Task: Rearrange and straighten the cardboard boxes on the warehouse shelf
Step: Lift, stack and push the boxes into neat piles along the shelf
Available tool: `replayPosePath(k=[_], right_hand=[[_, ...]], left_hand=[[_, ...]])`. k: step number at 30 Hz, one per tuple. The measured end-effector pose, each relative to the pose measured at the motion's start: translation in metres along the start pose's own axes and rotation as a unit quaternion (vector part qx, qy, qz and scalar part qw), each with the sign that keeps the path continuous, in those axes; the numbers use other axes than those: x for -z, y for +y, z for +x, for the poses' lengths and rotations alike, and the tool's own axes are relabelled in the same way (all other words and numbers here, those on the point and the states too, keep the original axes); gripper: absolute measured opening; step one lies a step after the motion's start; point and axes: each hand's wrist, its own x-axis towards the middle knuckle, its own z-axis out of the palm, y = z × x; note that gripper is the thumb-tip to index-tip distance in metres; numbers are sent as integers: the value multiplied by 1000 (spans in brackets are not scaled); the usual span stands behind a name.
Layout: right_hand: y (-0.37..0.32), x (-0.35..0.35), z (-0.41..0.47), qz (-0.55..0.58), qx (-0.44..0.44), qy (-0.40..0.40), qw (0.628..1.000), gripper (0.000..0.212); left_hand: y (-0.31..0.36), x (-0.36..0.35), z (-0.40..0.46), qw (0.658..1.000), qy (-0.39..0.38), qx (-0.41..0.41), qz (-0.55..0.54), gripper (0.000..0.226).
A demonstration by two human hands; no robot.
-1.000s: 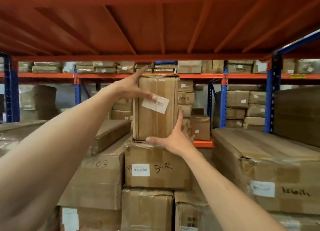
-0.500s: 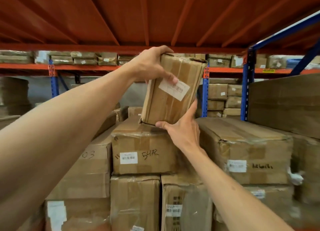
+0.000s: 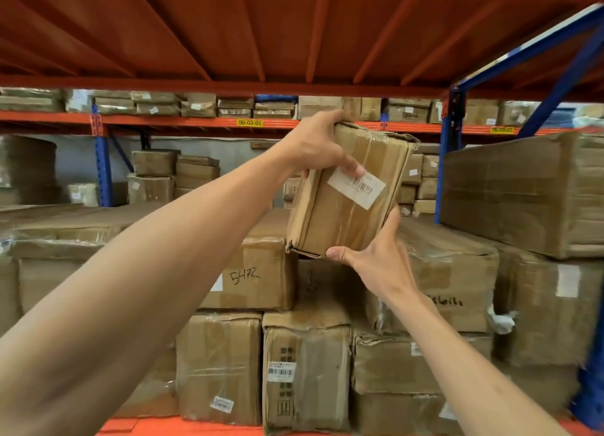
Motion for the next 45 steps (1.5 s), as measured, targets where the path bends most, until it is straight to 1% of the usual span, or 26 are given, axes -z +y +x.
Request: replayPosePath(k=[4,8,12,14,17,19,21,24,26,28,30,31,34,35,38,41,42,43,44,45], right_hand=[[6,15,9,-35,32,-6,999,154],[11,16,5,-68,47,4,997,152],[10,13,-6,-110,79,17,991,149],[11,11,-17,-120,102,43,987,147],[18,8,-36,-127,168,86,974,144],[21,6,-38,-142,206,92,964,142],[22,0,-31,-154,209,81,962,141],[28,-12,-24,-200,167,28,965,143],[39,-17,-24,-262,137,-26,955,147],[52,-23,-26,-343,131,-59,928,149],[64,-33,-30,-416,152,-49,895,149],[68,-38,-33,-433,170,-35,885,148],[77,-49,-38,-419,241,-4,875,141],[79,-52,-37,-418,251,-5,873,136],[85,-58,-30,-444,234,-38,864,123],[88,-56,-24,-465,226,-58,854,117],[89,-55,-25,-451,242,-57,857,115],[89,-51,-26,-418,265,-46,868,111],[89,-45,-28,-365,290,-17,884,104],[90,-35,-26,-307,310,37,899,95]], left_hand=[[6,-4,-5,999,24,13,-37,89],[9,-12,-11,998,39,15,-47,86],[7,-15,-32,995,65,24,-67,90],[4,-19,-49,994,79,23,-73,94],[-11,-25,-76,988,112,27,-99,96],[-27,-24,-90,981,142,45,-126,97],[-40,-23,-92,978,151,58,-130,97],[-52,-33,-82,986,109,79,-94,99],[-62,-51,-76,990,69,99,-79,98],[-76,-69,-76,989,43,119,-75,95],[-87,-81,-78,990,28,122,-68,95],[-90,-85,-77,991,21,117,-63,95],[-97,-86,-71,994,7,100,-39,91],[-100,-86,-69,995,3,100,-29,89],[-106,-89,-64,994,-13,111,13,88],[-107,-92,-60,992,-36,108,52,91],[-108,-92,-59,992,-40,106,63,93],[-109,-92,-60,991,-41,105,72,95],[-110,-92,-61,991,-37,103,76,98],[-111,-93,-62,992,-29,98,80,101]])
